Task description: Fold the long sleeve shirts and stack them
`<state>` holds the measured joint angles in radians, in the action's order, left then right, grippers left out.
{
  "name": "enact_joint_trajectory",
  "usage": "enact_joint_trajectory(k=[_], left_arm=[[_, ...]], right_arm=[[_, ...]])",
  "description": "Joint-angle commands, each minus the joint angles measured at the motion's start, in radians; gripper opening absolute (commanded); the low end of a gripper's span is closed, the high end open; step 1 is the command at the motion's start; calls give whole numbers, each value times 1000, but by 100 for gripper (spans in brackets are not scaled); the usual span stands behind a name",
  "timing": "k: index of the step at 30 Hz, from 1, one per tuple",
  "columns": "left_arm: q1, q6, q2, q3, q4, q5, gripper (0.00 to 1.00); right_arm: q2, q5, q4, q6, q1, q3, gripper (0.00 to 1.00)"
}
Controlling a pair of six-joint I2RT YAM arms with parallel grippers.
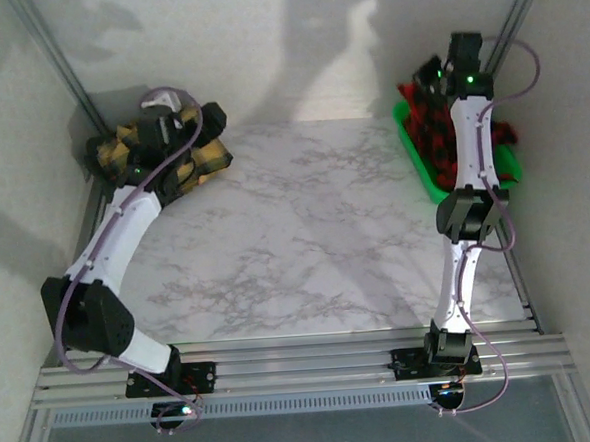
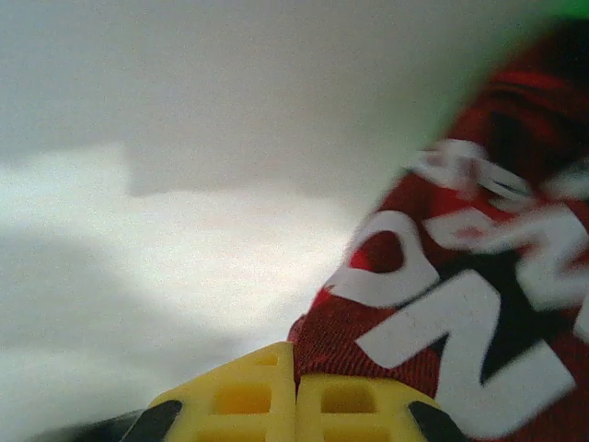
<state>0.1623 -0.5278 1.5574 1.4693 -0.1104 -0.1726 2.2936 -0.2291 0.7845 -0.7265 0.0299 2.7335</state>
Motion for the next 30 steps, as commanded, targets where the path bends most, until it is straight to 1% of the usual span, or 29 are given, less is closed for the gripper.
enact_joint_trajectory(k=[1,4,6,8,11,13,14,16,17,19,20,22,24,25,26,27,29,30], left_arm=[[-27,15,90,173,87,-87,100],[-45,31,182,361,63,-99,100],[-81,-19,213,457,72,-101,100],[-124,-84,225,538,88,-96,100],[-176,-106,234,678,39,-40,100],[-197,-84,218,730,-23,29,100],[-205,-71,199,728,-47,61,100],[-222,-43,149,682,-100,127,100],[-229,-34,124,642,-116,148,100],[-232,-22,54,503,-119,170,100],[-233,-25,28,436,-116,168,100],[-229,-53,-41,267,-103,153,100],[-220,-87,-95,104,-82,130,100],[-214,-109,-118,33,-95,118,100],[-203,-121,-133,-26,-103,106,100],[-180,-128,-152,-89,-117,102,100],[-127,-138,-172,-192,-143,93,100],[-97,-142,-176,-237,-155,80,100]], right_arm=[[-206,-219,-286,-75,-154,95,0],[-276,-291,-526,-146,-293,60,0],[-284,-322,-649,-195,-376,96,0],[-286,-335,-769,-266,-429,122,0],[-318,-318,-773,-334,-448,109,0],[-365,-326,-713,-312,-449,26,0],[-389,-336,-662,-278,-447,-20,0],[-432,-367,-486,-137,-445,-150,0],[-448,-368,-413,-98,-440,-226,0],[-482,-405,-337,-2,-423,-477,0],[-498,-383,-338,15,-412,-596,0],[-520,-356,-412,35,-370,-873,0],[-500,-323,-456,24,-314,-1064,0],[-477,-324,-469,35,-291,-1135,3],[-455,-309,-455,44,-273,-1182,19],[-432,-278,-416,67,-258,-1220,40],[-407,-205,-324,93,-237,-1259,55],[-410,-164,-276,124,-235,-1262,59]])
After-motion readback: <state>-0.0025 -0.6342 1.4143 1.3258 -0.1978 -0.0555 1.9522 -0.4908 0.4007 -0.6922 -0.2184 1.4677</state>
